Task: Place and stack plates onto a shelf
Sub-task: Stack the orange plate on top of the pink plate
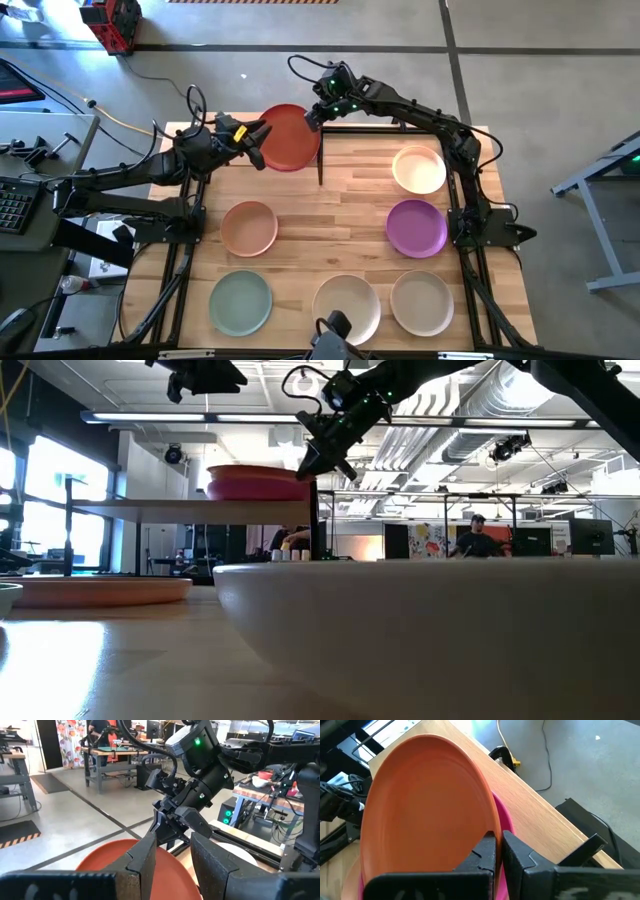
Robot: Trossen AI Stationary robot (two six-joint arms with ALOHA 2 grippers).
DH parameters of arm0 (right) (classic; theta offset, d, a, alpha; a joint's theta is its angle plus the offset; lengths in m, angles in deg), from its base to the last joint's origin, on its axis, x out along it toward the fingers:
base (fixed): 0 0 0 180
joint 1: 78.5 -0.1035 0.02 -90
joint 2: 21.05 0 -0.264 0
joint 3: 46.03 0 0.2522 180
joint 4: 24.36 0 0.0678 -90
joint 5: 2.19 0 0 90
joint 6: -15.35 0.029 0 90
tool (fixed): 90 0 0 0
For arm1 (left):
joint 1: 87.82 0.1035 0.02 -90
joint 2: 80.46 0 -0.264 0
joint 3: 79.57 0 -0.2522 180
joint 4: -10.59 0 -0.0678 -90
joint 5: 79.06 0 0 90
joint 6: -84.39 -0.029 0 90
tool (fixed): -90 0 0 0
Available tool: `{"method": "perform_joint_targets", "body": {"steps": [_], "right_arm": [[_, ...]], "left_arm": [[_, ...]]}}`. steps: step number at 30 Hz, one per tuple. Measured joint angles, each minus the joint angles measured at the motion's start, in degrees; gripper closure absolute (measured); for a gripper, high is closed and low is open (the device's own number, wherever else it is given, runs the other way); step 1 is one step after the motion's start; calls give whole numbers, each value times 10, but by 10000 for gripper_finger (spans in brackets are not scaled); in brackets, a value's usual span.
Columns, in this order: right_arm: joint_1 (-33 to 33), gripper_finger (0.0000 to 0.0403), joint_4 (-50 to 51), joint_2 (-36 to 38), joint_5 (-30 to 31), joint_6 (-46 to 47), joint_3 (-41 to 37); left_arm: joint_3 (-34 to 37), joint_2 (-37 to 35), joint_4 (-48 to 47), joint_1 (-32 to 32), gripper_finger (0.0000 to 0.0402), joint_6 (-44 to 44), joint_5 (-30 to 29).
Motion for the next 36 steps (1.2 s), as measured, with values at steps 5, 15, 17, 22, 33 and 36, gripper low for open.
{"method": "perform_joint_targets", "body": {"steps": [5, 15, 17, 22, 33, 36], "right_arm": [[0, 402, 9, 0, 0, 0, 0], [0, 402, 14, 1, 0, 2, 0], [0, 402, 14, 1, 0, 2, 0], [0, 402, 14, 1, 0, 9, 0], [2, 402, 18, 1, -9, 20, 0], [2, 402, 19, 1, -10, 21, 0]], "left_arm": [[0, 0, 1, 0, 291, 0, 0], [0, 0, 1, 0, 291, 0, 0], [0, 0, 1, 0, 291, 0, 0], [0, 0, 1, 0, 291, 0, 0], [0, 0, 1, 0, 291, 0, 0], [0, 0, 1, 0, 291, 0, 0]]}}
